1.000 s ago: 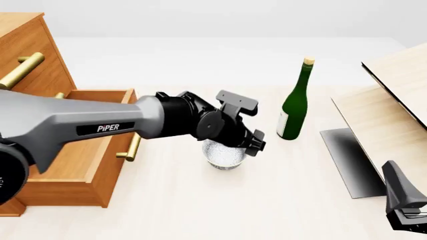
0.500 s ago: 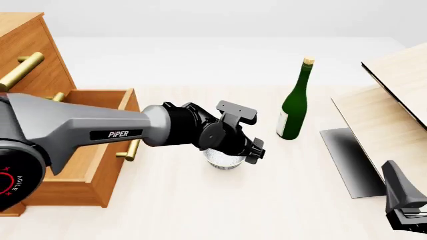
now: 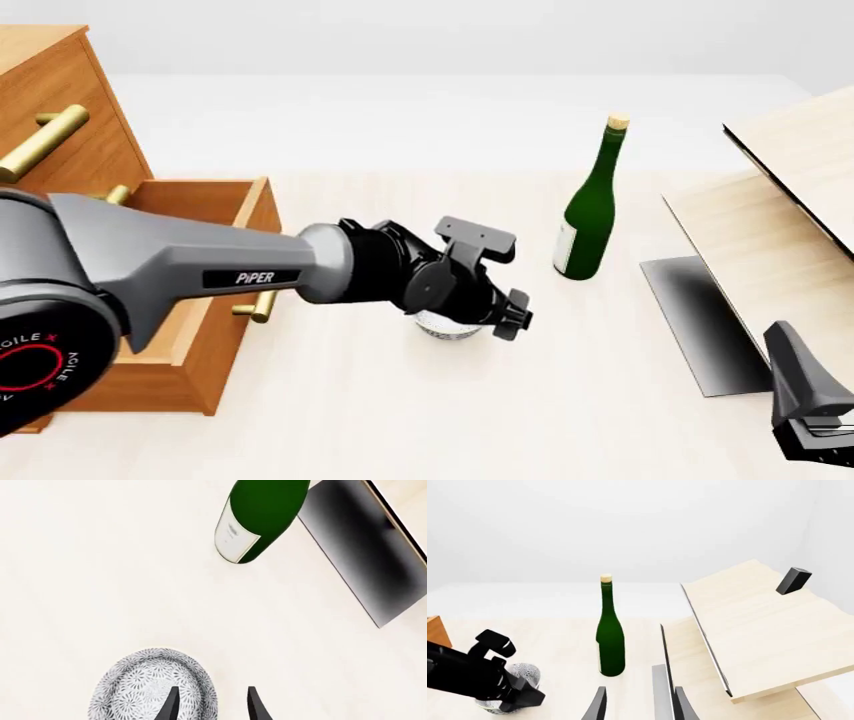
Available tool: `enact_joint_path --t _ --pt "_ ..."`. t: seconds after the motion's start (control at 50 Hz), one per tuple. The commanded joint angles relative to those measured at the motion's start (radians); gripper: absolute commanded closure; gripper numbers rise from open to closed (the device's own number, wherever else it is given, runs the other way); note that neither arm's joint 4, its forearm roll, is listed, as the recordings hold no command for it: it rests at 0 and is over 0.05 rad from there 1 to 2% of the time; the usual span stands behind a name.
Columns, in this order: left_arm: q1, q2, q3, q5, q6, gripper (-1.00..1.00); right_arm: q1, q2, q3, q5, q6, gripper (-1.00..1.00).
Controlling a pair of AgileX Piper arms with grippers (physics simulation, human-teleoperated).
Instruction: Put the bowl in the bottom drawer of the cabinet.
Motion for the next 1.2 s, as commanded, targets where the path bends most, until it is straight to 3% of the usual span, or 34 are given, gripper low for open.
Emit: enact_joint_path --t 0.02,0.8,0.82,1.2 --pt "-0.005 0.016 0.002 -0.009 -0.015 -1.0 0.0 0.0 0.0 0.0 0.0 -1.0" --pt "0.002 0.066 0.012 -0.047 -0.039 -1.0 0.0 0.0 0.0 0.0 0.0 -1.0" --pt "0.002 0.066 0.011 -0.046 -0.038 1.0 0.0 0.0 0.0 0.0 0.0 -1.0" --pt "-0.001 -0.018 0.052 -0.055 -0.007 1.0 0.0 0.0 0.0 0.0 0.0 -1.0"
